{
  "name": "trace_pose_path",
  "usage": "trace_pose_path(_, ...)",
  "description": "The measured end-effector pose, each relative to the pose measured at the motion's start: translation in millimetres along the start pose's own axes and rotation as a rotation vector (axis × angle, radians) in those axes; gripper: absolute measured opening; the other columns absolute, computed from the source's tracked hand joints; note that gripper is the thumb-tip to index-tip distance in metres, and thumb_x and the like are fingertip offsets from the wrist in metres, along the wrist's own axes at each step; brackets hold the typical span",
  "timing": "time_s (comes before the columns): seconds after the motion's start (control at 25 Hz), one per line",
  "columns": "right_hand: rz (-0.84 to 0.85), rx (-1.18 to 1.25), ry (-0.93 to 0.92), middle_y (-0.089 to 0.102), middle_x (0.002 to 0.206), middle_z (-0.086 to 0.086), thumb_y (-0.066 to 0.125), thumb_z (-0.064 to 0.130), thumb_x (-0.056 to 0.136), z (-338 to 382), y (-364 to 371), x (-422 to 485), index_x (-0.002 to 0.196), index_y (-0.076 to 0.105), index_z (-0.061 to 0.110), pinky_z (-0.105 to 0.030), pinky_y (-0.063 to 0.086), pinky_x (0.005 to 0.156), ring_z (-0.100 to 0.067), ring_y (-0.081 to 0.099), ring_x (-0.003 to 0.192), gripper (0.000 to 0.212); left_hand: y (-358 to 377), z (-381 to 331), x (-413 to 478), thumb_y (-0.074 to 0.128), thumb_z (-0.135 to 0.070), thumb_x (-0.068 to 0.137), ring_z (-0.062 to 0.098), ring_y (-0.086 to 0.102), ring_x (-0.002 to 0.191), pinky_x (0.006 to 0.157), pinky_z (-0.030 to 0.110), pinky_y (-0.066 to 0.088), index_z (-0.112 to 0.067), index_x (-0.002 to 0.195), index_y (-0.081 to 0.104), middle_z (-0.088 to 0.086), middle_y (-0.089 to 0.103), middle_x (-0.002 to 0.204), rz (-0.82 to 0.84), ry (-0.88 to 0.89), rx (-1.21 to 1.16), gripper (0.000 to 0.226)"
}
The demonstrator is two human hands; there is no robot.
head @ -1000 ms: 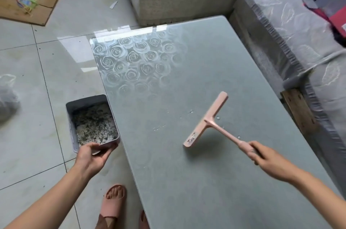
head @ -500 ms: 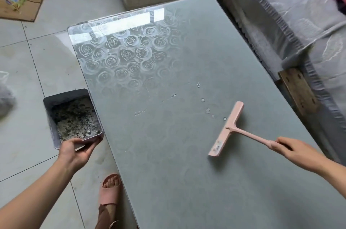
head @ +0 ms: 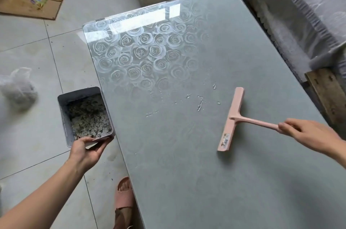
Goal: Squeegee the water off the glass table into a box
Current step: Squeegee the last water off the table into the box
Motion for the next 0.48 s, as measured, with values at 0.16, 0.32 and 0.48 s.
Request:
trace_pose_path(0.16, 0.039, 0.024, -0.244, 0.058, 0.072, 0.011, 0.037, 0.056, 0.094, 123.7, 25.1, 30.5, 0.081, 0.056, 0.031, -0.034, 0.044, 0.064, -0.018, 0.056, 0.076, 0.034, 3.0, -1.8, 2.8, 0.034, 0.004, 0.061, 0.048, 0.047, 0.121, 0.103, 0.042, 0.043, 0.009, 0.123, 0.039, 0.037, 0.042, 0.134, 0.009, 0.004, -0.029, 0.062)
trace_pose_path(0.32, -0.020, -0.028, -0.198, 0.057, 0.069, 0.014, 0.037, 0.063, 0.089, 117.5, -7.8, 46.1, 0.078, 0.056, 0.038, -0.031, 0.038, 0.058, -0.016, 0.055, 0.072, 0.034, 1.2, -3.4, 0.0, 0.034, 0.003, 0.061, 0.048, 0.048, 0.121, 0.102, 0.042, 0.043, 0.012, 0.121, 0.039, 0.037, 0.042, 0.134, 0.010, -0.016, -0.031, 0.061)
trace_pose_path(0.48, -0.002, -0.065, -0.077, 0.061, 0.072, 0.008, 0.037, 0.063, 0.089, 70.0, -31.3, 45.2, 0.078, 0.059, 0.033, -0.033, 0.044, 0.062, -0.013, 0.055, 0.071, 0.038, 1.5, -3.0, -2.1, 0.034, 0.003, 0.061, 0.048, 0.046, 0.123, 0.105, 0.042, 0.041, 0.011, 0.120, 0.039, 0.037, 0.041, 0.135, -0.007, -0.032, -0.035, 0.059)
Point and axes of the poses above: each hand's wrist, its own x-axis towards the middle knuckle, its own y-axis out of the palm, z = x × y, the point moved 10 cm from there along x, towards the middle knuckle
